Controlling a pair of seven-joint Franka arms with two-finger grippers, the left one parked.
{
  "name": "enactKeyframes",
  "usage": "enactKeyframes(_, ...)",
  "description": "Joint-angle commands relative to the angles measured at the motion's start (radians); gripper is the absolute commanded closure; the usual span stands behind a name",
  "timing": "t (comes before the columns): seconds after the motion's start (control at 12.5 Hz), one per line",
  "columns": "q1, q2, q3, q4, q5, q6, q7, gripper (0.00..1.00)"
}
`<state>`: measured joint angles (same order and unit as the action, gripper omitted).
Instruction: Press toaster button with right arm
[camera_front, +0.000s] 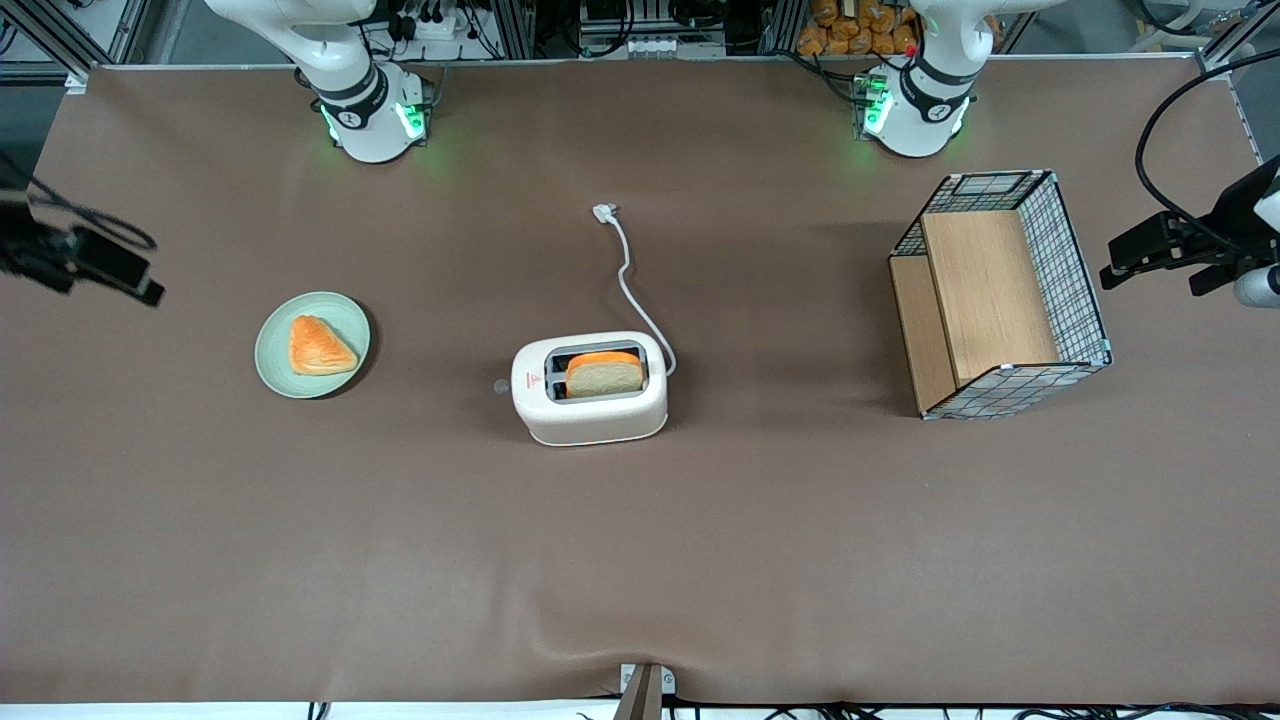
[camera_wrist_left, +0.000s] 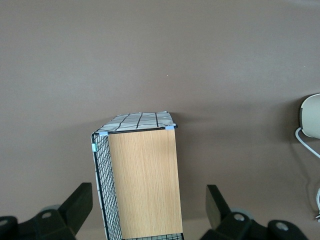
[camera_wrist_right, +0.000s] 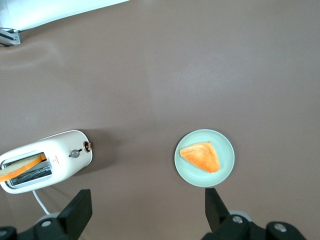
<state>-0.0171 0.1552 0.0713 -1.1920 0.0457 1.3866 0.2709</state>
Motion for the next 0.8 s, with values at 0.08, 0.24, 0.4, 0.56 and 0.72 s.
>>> enactKeyframes(0.08,-0.007,-0.209,-0.047,-0.294,-0.015,0.104,-0.004,0.00)
enactKeyframes(0.24,-0.007,-0.203,-0.064,-0.275,-0.023,0.103,-0.062,0.00)
enactKeyframes(0.4,-0.007,-0.194,-0.067,-0.255,-0.041,0.101,-0.087,0.00)
enactKeyframes(0.56,-0.006,-0.192,-0.065,-0.251,-0.072,0.095,-0.088,0.00)
enactKeyframes(0.72,-0.007,-0.190,-0.067,-0.255,-0.070,0.094,-0.087,0.00)
